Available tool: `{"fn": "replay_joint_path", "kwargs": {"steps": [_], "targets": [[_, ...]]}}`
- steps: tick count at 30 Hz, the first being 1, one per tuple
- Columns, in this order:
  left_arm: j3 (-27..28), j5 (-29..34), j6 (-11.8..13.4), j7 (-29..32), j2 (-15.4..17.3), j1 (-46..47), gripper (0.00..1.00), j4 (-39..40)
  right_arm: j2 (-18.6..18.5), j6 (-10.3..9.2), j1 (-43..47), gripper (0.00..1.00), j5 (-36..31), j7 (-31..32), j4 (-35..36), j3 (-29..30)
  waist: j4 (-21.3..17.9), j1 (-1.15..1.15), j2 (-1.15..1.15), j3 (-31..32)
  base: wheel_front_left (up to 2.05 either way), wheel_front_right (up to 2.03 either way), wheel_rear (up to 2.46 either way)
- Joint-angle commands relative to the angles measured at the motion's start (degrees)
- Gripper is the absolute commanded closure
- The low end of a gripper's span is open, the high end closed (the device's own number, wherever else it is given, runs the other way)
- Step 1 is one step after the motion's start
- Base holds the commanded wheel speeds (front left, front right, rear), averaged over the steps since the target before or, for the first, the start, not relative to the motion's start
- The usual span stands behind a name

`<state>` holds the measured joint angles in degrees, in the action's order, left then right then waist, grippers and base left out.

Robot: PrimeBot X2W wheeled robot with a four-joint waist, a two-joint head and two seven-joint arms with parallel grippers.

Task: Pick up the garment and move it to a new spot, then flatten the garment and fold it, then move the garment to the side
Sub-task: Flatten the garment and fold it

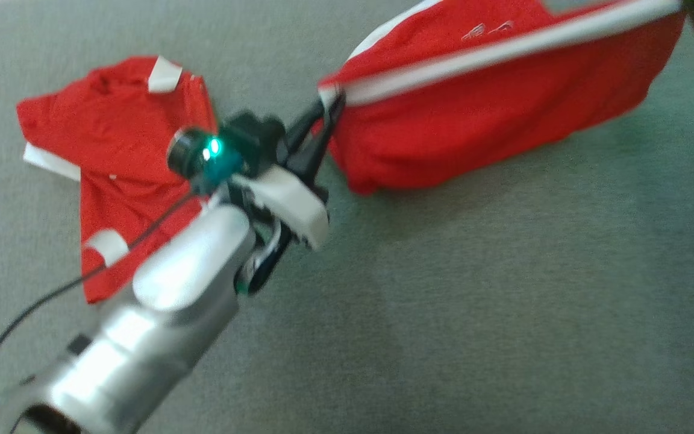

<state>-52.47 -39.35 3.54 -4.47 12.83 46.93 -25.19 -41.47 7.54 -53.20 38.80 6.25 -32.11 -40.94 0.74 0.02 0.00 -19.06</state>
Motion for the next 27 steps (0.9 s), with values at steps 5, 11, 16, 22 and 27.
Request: {"fn": "replay_joint_path", "kwargs": {"steps": [5,11,16,22,27], "targets": [[3.3,0.4,0.0,-1.0,-0.9,7.0,1.00,-2.8,1.5,-0.05,-6.4,1.00,-2.3,-0.1,-3.0,0.5,4.1,-0.02,0.00,-6.5,0.00,0.00,0.00],[2.4,1.4,-0.7,-1.2,-3.7,11.3,1.00,-7.6,3.5,-0.05,-12.0,1.00,-4.5,-0.3,-8.1,-1.5,6.4,-0.02,0.00,-10.2,0.00,0.00,0.00],[1.7,1.8,-1.5,-2.4,-5.9,13.3,1.00,-10.6,4.5,-0.05,-15.1,1.00,-5.2,-2.2,-11.9,-3.3,7.8,-0.02,0.00,-12.0,0.00,0.00,0.00],[0.9,1.7,-2.3,-3.6,-7.9,15.2,1.00,-13.0,4.5,-0.05,-18.5,1.00,-5.9,-4.9,-16.0,-4.9,9.4,-0.02,0.00,-13.7,0.00,0.00,0.00],[0.7,1.5,-1.7,-4.3,-8.8,16.2,0.44,-15.3,5.6,-0.05,-21.1,0.00,-6.2,-6.9,-20.1,-4.8,9.8,-0.02,0.00,-14.5,0.00,0.00,0.00]]}}
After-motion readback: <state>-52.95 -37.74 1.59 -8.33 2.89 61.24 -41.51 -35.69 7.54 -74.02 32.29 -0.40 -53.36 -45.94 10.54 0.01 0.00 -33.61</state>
